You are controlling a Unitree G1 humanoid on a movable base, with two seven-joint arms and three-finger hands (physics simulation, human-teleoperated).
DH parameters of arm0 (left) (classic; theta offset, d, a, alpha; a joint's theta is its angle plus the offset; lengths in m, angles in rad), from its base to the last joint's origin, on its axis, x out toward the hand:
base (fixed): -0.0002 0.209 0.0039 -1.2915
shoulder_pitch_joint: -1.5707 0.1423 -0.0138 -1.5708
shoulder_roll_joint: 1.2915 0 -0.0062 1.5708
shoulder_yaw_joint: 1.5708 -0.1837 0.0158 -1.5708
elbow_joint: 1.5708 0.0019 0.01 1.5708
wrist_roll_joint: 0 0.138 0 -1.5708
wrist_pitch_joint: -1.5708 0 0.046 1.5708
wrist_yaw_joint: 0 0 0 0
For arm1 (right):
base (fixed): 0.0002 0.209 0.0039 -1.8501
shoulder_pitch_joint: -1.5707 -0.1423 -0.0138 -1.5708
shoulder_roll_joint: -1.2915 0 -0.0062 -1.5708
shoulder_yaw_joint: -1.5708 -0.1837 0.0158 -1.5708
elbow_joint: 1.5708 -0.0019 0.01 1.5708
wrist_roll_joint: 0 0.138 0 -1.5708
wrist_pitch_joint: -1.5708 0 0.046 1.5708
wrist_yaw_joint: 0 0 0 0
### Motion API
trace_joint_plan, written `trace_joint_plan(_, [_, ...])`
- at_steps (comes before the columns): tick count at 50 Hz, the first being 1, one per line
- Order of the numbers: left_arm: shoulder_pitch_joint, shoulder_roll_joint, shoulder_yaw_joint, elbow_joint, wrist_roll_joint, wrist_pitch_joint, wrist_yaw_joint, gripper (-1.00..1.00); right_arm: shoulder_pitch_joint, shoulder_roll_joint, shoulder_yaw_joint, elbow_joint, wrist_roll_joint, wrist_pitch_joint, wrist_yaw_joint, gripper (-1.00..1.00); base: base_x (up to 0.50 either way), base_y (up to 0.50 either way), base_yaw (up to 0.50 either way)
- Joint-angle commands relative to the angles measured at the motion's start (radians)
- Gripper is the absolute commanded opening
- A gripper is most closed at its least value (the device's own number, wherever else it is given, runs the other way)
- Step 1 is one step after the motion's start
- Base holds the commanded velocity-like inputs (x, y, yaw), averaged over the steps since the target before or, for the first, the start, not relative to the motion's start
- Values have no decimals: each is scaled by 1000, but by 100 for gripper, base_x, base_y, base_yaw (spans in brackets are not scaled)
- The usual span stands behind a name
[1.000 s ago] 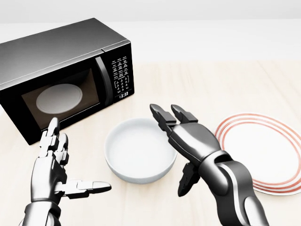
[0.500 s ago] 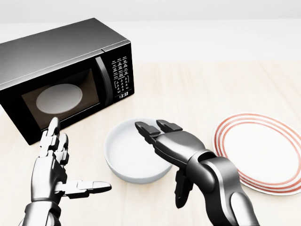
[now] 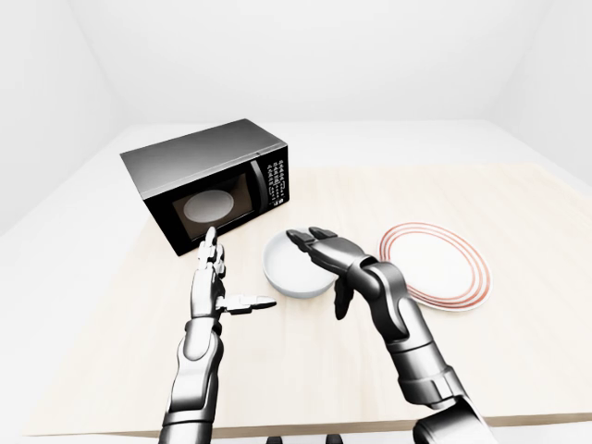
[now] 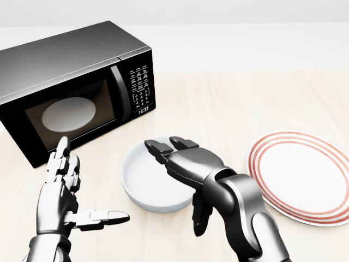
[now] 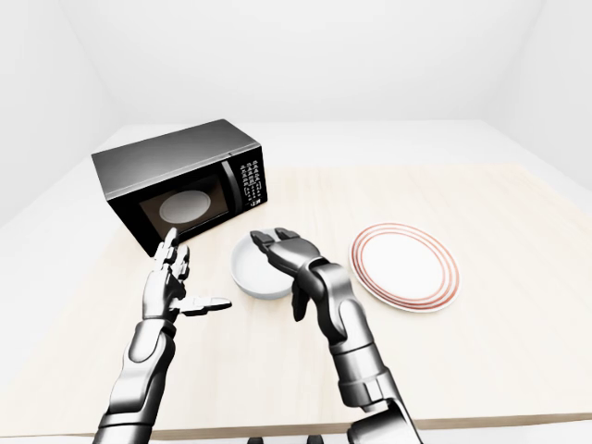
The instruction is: Pick up the white bowl and put it on the plate.
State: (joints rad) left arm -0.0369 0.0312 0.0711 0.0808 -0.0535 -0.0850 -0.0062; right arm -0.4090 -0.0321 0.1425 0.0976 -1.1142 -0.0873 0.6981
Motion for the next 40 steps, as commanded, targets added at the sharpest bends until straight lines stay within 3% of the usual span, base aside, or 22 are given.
trace_joint_plan(1, [0, 0, 0, 3, -1, -2, -1, 100, -9, 12, 15, 24, -22, 0, 0, 100, 0, 0, 0])
trace_joint_plan(40, [4, 0, 0, -3, 6, -2, -4, 100, 46, 5, 22, 83, -81, 0, 0, 100, 0, 0, 0])
